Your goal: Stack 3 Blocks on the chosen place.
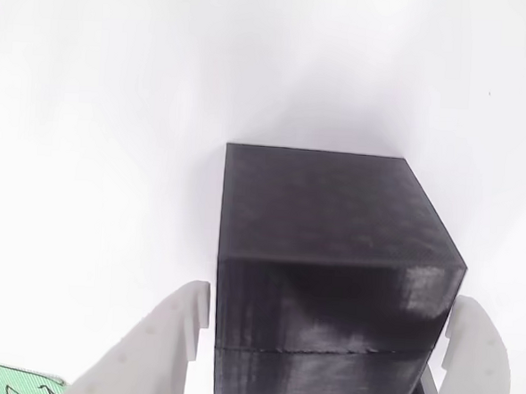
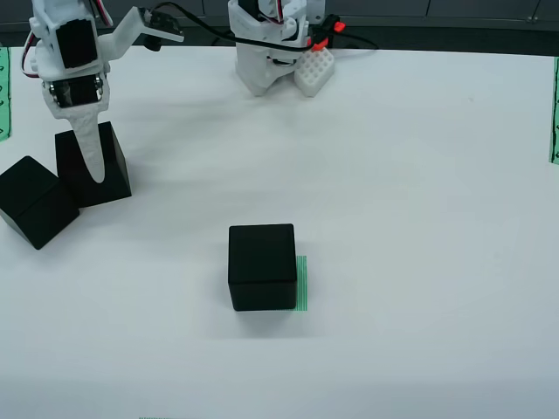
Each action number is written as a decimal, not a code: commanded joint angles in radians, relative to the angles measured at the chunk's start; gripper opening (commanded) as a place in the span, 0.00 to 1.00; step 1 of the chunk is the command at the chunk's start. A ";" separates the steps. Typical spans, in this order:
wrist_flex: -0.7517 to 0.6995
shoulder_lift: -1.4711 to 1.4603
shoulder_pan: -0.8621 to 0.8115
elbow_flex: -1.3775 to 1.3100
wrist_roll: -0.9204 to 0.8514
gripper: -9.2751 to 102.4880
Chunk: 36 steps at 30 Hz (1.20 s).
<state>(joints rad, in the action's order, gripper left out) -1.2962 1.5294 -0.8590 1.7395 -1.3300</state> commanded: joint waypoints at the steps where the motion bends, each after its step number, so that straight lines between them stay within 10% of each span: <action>1: 0.012 -0.006 0.020 -0.038 0.009 0.36; 23: -0.049 0.230 0.064 0.049 -0.008 0.27; 36: -0.276 0.489 0.376 -0.114 0.017 0.27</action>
<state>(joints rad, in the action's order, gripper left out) -1.5493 1.9773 -0.5584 1.7165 -1.3208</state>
